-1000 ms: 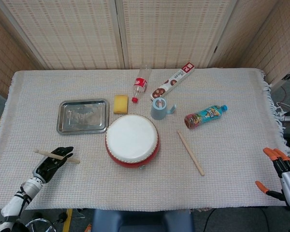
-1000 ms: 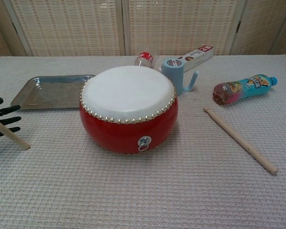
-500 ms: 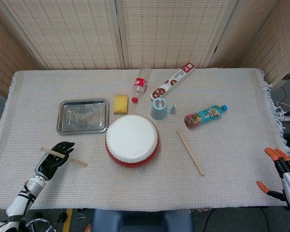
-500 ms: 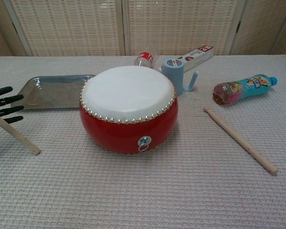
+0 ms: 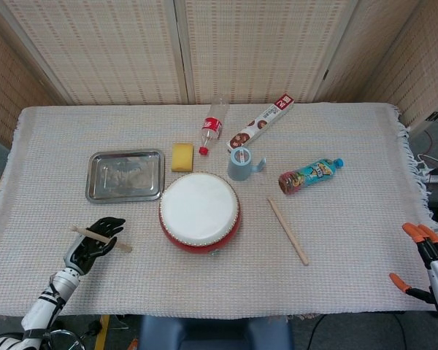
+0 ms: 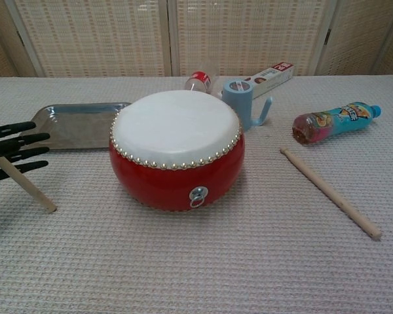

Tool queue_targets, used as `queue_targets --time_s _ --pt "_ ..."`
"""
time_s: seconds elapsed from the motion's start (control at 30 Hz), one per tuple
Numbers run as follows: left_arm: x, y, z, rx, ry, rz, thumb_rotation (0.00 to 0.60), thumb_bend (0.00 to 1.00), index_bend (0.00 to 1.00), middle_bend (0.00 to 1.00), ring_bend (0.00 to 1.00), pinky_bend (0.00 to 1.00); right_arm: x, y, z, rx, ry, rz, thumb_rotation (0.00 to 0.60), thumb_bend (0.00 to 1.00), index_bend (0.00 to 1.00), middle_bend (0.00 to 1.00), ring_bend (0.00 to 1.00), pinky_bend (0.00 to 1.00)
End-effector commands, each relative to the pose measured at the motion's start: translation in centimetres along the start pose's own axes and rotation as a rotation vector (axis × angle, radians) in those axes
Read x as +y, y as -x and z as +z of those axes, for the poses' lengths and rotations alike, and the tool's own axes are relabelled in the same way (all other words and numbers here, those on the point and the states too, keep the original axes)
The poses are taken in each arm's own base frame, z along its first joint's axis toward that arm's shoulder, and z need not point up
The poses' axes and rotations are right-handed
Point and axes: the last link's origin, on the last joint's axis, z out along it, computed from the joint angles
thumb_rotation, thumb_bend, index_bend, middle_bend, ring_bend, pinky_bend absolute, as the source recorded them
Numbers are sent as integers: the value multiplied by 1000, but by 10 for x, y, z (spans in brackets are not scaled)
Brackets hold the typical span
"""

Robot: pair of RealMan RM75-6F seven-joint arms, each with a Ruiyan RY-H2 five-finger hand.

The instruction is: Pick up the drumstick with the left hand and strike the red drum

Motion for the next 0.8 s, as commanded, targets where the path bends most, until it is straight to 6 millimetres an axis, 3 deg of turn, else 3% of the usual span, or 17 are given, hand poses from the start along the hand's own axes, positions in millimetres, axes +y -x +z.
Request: queue_targets --time_s 0.03,0.33,0.63,0.8 --pt "-4 4 2 -8 -9 -2 600 401 390 273 162 133 0 0 0 0 1 0 600 179 117 112 38 192" --pt "-12 7 6 -30 -35 -7 600 134 401 278 173 146 1 -1 0 5 3 0 600 179 117 112 38 192" --pt "-14 6 15 5 -58 -34 600 112 558 400 293 221 0 0 1 3 3 0 600 179 117 112 38 192" --pt "-15 8 21 17 -71 -50 600 101 645 513 411 293 0 0 2 2 4 0 600 179 117 112 38 192"
